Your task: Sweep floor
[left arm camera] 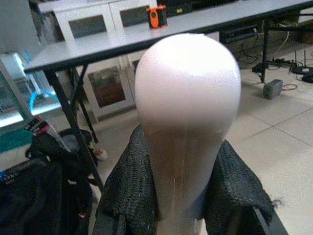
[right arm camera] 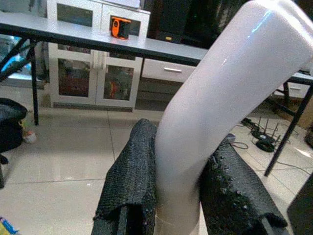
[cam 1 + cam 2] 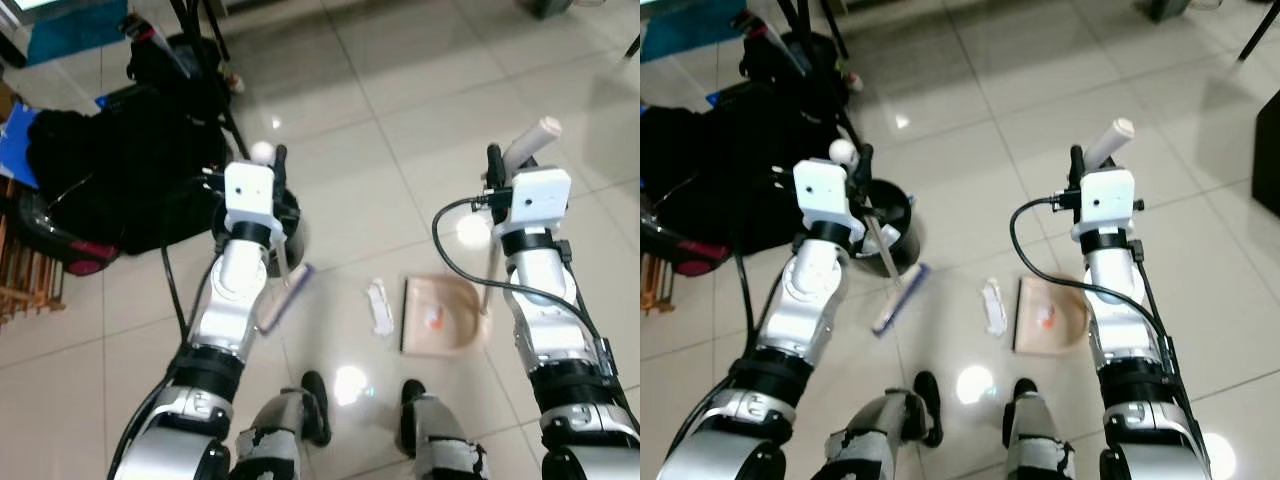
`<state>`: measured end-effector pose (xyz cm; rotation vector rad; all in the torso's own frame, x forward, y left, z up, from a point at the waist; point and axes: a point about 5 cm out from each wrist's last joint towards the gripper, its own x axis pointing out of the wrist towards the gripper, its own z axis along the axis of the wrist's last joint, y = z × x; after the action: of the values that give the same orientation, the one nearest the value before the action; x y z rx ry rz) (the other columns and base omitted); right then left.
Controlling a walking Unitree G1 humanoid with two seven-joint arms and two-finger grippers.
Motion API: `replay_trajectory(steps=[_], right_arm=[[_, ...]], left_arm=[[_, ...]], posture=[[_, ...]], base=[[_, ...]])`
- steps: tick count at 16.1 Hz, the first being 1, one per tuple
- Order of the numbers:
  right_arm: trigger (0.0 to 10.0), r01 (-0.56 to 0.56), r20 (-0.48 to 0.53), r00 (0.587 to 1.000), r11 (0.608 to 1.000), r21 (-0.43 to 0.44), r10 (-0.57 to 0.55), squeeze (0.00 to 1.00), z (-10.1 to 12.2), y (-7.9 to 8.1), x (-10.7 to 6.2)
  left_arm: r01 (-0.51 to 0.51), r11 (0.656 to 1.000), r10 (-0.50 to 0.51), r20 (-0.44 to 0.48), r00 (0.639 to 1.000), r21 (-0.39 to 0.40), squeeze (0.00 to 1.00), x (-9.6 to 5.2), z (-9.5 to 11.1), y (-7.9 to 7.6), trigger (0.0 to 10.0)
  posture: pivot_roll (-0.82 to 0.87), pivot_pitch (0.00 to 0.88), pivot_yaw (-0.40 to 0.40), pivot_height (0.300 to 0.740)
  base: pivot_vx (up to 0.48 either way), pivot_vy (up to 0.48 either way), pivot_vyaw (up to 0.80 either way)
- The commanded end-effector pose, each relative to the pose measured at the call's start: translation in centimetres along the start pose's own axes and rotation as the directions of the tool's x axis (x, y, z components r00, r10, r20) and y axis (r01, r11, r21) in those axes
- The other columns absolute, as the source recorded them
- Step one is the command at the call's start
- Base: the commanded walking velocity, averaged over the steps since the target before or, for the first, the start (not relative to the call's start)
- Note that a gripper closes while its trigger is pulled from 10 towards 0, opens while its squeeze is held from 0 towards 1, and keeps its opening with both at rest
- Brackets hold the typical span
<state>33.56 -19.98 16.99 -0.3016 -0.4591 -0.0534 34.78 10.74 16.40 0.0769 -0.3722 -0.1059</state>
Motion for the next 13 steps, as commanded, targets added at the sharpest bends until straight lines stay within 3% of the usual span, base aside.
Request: replay_trajectory(steps=[1,2,3,6,10,13], right_arm=[[10.0,-0.029,0.037,0.999,0.999,-0.012,0.030,0.00,0.1,1.0,-0.3],[10.0,-0.043,0.040,0.998,0.999,-0.007,0.043,0.00,0.0,1.6,-0.6],[10.0,-0.099,0.045,0.994,0.995,-0.017,0.100,0.00,-0.4,3.6,-1.5],[10.0,-0.195,0.087,0.976,0.979,-0.061,0.200,0.00,-0.4,6.6,-3.1],[10.0,-0.125,0.163,0.979,0.992,-0.009,0.125,0.00,0.9,5.9,-2.8],[10.0,-0.096,0.143,0.985,0.995,-0.016,0.097,0.00,0.3,5.3,-3.1]], left_arm=[[0.015,1.000,-0.015,0.035,0.999,0.001,0.00,0.2,0.4,-0.1,10.0],[0.019,1.000,-0.019,0.037,0.999,-0.001,0.00,0.3,0.4,-0.3,10.0],[0.025,1.000,-0.025,0.043,0.999,-0.006,0.00,0.4,0.4,-0.6,10.0],[0.036,0.999,-0.035,0.056,0.998,-0.009,0.00,0.9,0.5,-1.3,10.0],[0.048,0.999,-0.046,0.074,0.996,-0.022,0.00,1.5,0.8,-1.6,10.0],[0.038,0.999,-0.037,0.063,0.997,-0.018,0.00,1.6,0.4,-1.3,10.0]], posture=[[0.08,0.407,0.160,0.740],[0.08,0.407,0.163,0.740],[0.09,0.407,0.168,0.740],[0.10,0.405,0.174,0.740],[0.09,0.401,0.182,0.740],[0.08,0.397,0.175,0.740]], base=[[0.000,0.000,0.00],[0.000,0.000,0.00],[0.000,0.000,0.00],[0.000,0.000,0.00],[0.000,0.000,0.00],[0.000,0.000,0.00]])
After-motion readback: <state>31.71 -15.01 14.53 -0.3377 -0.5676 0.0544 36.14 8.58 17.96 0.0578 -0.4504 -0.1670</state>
